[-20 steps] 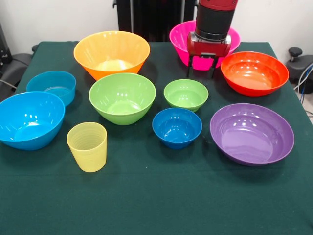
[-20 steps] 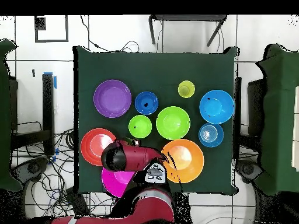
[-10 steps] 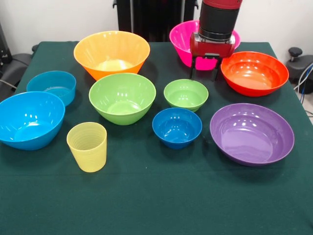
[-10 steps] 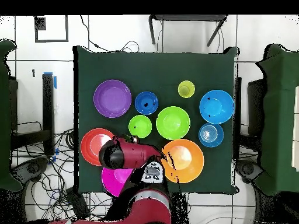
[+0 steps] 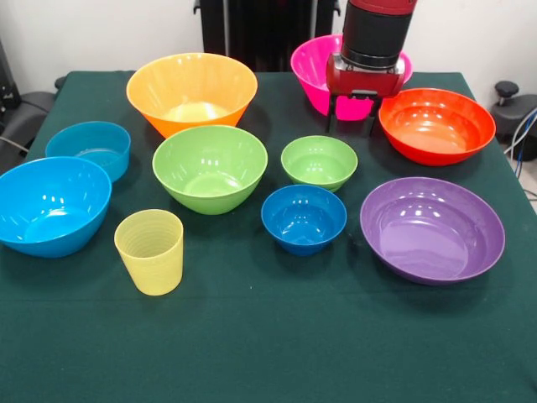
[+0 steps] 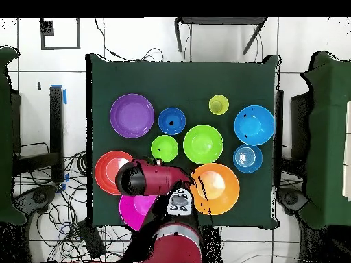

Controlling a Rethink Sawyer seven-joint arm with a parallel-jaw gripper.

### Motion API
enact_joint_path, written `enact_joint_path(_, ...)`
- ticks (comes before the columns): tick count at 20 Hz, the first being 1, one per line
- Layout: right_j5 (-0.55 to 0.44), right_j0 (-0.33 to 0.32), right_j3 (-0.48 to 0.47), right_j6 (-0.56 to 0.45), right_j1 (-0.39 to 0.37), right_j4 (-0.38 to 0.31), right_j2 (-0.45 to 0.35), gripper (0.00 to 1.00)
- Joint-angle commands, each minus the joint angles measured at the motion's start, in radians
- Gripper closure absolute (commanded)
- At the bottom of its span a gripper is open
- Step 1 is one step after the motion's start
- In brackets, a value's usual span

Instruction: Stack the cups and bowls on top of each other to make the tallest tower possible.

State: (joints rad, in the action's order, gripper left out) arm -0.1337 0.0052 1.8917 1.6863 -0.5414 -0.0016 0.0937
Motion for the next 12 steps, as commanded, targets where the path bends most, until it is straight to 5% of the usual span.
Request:
enact_joint_path(1,-0.112,-0.017,-0.076,0.086,-0.019,0.000,-0.101,0.00)
enact_joint_path(12,-0.131,-0.029,-0.205,0.067,0.034,0.011,-0.108,0.00)
